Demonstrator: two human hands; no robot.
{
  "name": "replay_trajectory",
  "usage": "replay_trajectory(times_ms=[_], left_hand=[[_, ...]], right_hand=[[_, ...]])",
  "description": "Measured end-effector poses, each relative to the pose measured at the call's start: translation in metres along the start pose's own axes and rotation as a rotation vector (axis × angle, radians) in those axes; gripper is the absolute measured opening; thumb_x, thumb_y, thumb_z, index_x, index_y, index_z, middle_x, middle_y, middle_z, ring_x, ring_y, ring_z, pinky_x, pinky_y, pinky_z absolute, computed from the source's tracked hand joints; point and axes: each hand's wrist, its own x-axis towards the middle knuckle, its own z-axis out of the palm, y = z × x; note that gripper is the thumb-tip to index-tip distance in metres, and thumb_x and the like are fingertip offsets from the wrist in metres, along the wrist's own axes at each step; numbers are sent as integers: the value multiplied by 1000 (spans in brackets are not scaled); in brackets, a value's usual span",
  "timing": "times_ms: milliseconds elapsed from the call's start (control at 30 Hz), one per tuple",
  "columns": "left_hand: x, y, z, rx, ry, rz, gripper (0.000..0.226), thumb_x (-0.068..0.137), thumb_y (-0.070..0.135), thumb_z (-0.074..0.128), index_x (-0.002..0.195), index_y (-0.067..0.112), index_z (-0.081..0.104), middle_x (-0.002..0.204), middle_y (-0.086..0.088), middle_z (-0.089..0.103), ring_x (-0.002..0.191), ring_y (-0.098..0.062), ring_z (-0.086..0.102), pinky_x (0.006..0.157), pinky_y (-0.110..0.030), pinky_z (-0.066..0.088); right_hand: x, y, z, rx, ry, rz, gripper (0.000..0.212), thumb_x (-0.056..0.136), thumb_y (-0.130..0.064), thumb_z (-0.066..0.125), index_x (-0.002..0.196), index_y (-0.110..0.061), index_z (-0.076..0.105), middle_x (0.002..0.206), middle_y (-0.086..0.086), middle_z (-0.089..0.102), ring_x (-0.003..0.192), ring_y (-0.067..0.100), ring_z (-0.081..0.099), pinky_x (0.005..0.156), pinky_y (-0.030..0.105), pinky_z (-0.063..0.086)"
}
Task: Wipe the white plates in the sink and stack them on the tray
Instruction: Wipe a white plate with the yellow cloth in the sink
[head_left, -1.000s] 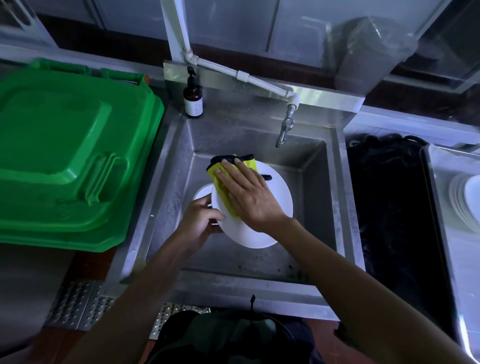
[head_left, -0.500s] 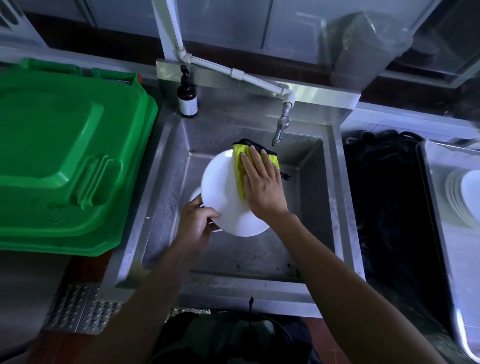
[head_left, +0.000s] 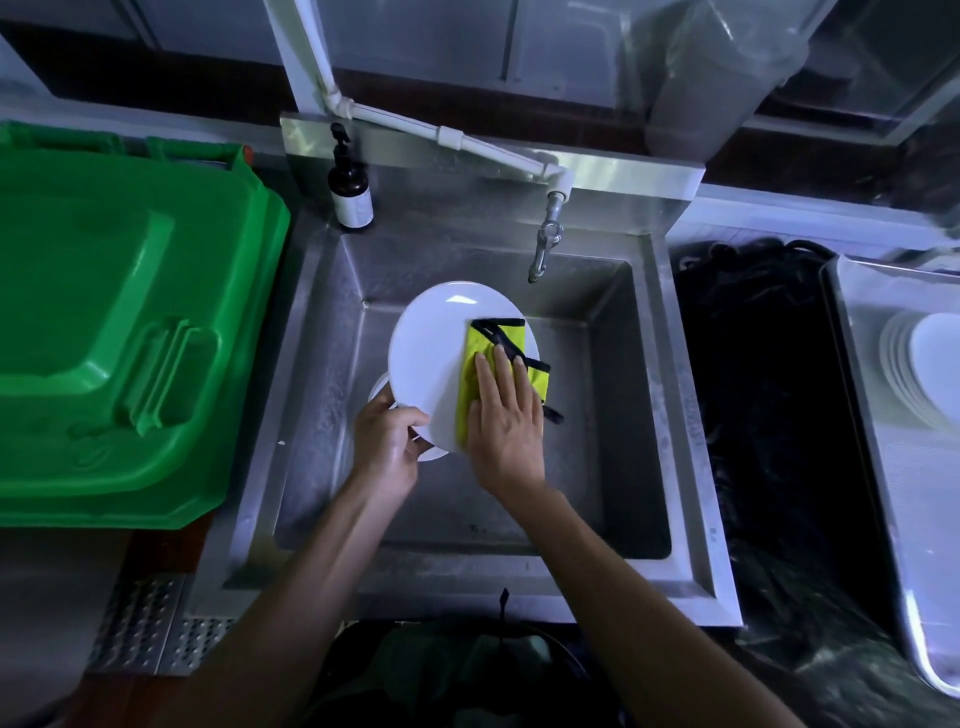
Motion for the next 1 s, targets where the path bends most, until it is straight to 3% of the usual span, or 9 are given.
replay_trajectory(times_ms=[133,333,433,567,667,800,900,1000], left_hand=[[1,-1,3,-1,-7,-5,50,73,-18,42,93,13,76,90,-16,70,75,-31,62,57,-31,53],[1,1,0,-7,3,24,47,68,-16,42,82,13,77,74,-9,69,61,-24,61,49,-21,45],[1,3,-4,-11,24,24,42,61,-12,43,81,11,73,76,-13,65,63,-29,55,52,-24,41],[4,3,-7,-49,30,22,49,71,-18,39,84,15,74,94,-13,72,78,-32,66,66,-35,55],[3,5,-6,-31,30,33,45,70,-15,44,74,18,73,87,-5,74,79,-29,67,64,-33,57],[1,7,-6,-18,-11,29,39,53,-4,50,79,16,71,88,-6,73,75,-24,69,65,-33,58],[2,5,-10,12,-22,33,40,55,-5,50,79,17,71,90,-6,72,77,-24,69,67,-35,58],[2,4,-13,47,-31,34,35,56,-7,49,74,16,68,80,-5,69,65,-22,64,56,-28,53]], right_hand=[[-9,-17,3,76,-48,-5,53,107,-27,30,159,-23,22,169,-3,7,156,22,-1,124,47,15],[-18,-34,5,77,-63,-117,58,103,-36,18,158,-22,26,169,-2,9,156,23,-1,124,48,15],[-23,-28,8,62,-53,-107,57,103,-39,18,158,-24,29,169,-4,12,156,22,3,124,50,14],[-25,-15,11,56,-14,17,55,105,-33,34,159,-24,25,169,-5,10,156,23,1,124,51,10],[-21,-9,7,80,3,67,56,106,-32,37,160,-21,22,169,-3,6,156,26,-2,124,48,12],[-11,-2,-1,127,25,69,56,105,-27,44,157,-14,29,168,3,10,155,35,2,124,47,10],[-2,6,-6,160,5,117,57,107,-27,42,158,-13,23,169,4,3,154,35,1,125,45,6],[5,16,-10,273,2,150,63,106,-25,44,160,-14,15,169,4,2,149,35,14,123,46,16]])
